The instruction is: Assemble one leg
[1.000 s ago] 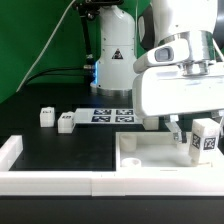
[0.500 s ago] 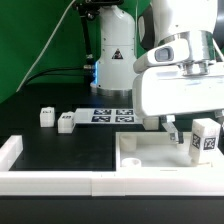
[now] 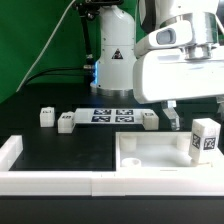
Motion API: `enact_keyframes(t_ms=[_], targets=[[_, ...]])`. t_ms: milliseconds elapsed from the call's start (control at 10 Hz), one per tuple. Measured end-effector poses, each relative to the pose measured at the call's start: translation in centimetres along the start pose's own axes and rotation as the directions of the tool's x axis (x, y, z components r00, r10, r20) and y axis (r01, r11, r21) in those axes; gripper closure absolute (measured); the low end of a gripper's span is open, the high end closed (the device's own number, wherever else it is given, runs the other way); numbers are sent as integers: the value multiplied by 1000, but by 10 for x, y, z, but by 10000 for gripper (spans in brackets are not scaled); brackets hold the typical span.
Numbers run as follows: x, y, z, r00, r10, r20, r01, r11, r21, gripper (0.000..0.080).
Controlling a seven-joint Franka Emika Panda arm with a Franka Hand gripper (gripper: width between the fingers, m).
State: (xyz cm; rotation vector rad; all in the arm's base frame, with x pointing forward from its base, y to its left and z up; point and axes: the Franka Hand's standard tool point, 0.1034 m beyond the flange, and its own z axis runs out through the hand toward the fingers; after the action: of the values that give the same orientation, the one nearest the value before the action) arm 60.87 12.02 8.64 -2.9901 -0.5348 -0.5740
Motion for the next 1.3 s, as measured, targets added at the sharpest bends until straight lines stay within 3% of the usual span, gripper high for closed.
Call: enact_keyframes(t_ms=[100,500,700,1000,1300], targets=[[-3,-1,2,1000,3,24,-3,1000,6,150],[-16,-5,6,935,2,354,-32,996,80,150],[-14,-6,5,881,-14,474,-44,993,111,150],[6,0,6,889,-17,457,-39,993,113,150],[6,2,8,893,-27,450,-29,993,117,150]])
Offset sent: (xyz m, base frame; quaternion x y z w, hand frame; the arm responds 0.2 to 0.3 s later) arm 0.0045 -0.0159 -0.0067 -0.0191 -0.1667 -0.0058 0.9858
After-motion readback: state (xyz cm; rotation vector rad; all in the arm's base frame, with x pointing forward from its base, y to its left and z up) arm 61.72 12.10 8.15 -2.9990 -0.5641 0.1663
